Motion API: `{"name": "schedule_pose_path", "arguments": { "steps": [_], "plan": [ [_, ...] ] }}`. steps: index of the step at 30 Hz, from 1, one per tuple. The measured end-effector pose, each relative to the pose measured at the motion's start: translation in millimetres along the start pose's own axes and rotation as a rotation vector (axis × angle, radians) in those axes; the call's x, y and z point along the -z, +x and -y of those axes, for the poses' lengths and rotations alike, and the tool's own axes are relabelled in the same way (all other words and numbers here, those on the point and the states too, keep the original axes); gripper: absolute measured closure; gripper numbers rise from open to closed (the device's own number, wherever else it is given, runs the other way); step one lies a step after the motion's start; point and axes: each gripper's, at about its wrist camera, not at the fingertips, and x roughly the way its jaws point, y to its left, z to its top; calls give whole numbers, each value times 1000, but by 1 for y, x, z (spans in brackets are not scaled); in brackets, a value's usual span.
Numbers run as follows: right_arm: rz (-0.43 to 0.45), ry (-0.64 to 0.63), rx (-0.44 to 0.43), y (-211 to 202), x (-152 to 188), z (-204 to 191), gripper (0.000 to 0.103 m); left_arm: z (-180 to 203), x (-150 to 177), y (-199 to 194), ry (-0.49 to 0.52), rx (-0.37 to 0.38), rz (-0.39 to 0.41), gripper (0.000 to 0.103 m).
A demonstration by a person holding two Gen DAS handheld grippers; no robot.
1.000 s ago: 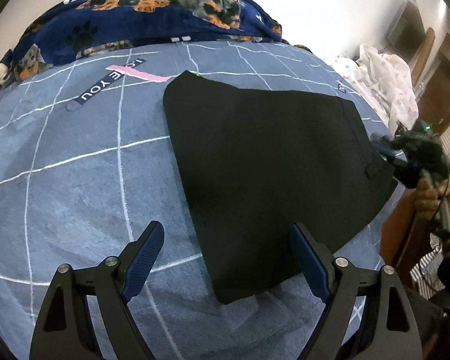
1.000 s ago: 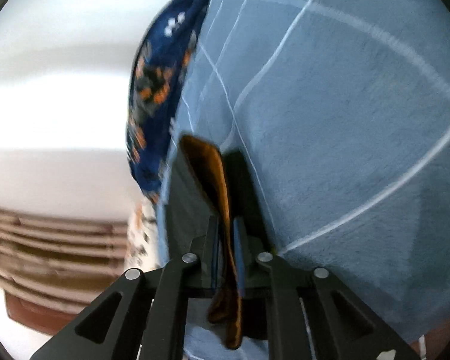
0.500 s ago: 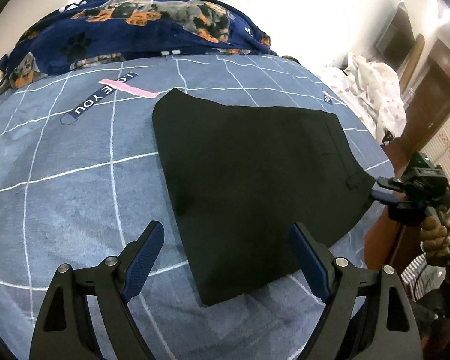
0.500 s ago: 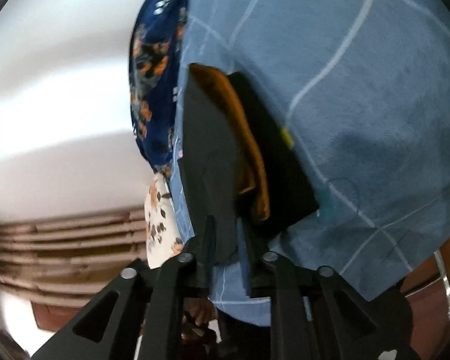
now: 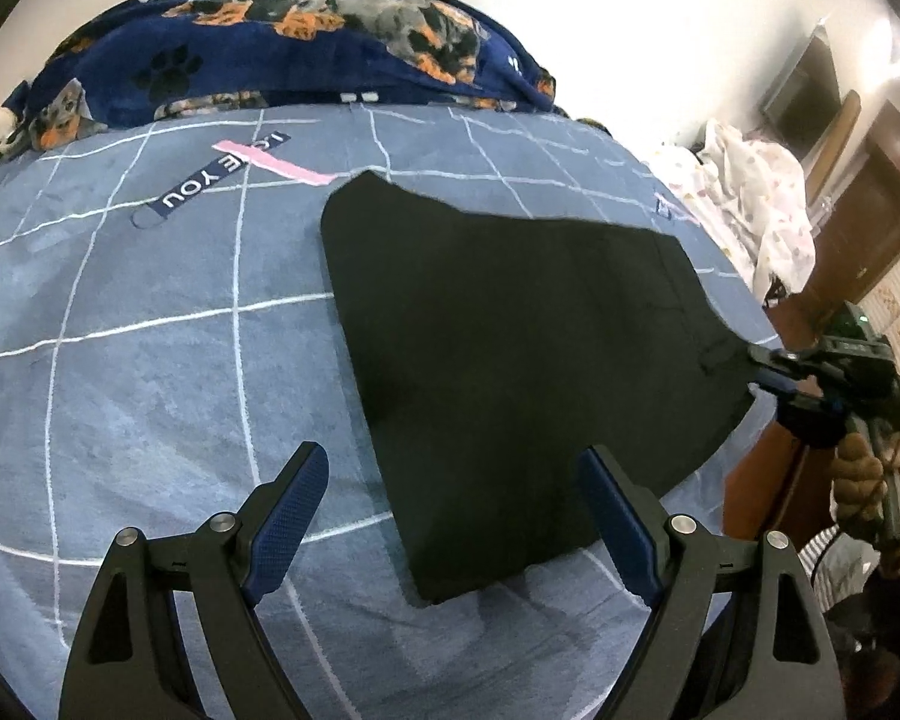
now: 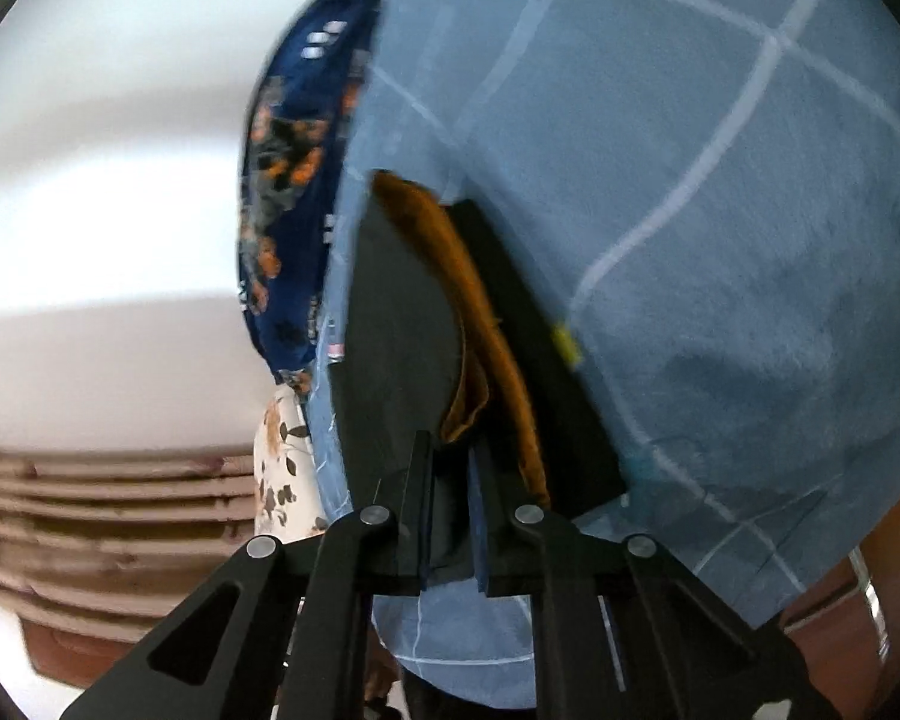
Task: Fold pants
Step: 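Hold the folded trousers end with the right gripper above the bed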
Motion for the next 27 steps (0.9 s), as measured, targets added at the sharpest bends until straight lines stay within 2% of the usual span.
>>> {"name": "schedule_pose_path", "arguments": {
  "steps": [3, 6, 9, 13, 18, 21, 27],
  "plan": [
    [8, -24, -46, -15, 7, -14, 93, 1, -2, -2, -3, 13, 7, 18],
    [-10, -8, -23, -17, 14, -9, 93, 5, 0, 2, 14, 15, -5, 18],
    [-37, 61, 25, -8, 20, 19, 94, 9, 5, 12, 37, 8, -40, 18],
    [-48, 167, 5, -1, 22, 52, 96, 11, 9, 20, 43, 7, -65, 18],
    [-59, 202, -22, 0, 20, 57, 95, 5, 12, 30, 21, 9, -93, 18],
    [-59, 171, 2, -1, 20, 50, 95, -2, 14, 35, -13, 32, -102, 18],
    [-64, 158, 10, -2, 17, 40, 89, -7, 18, 36, -36, 48, -94, 18]
  ]
}}
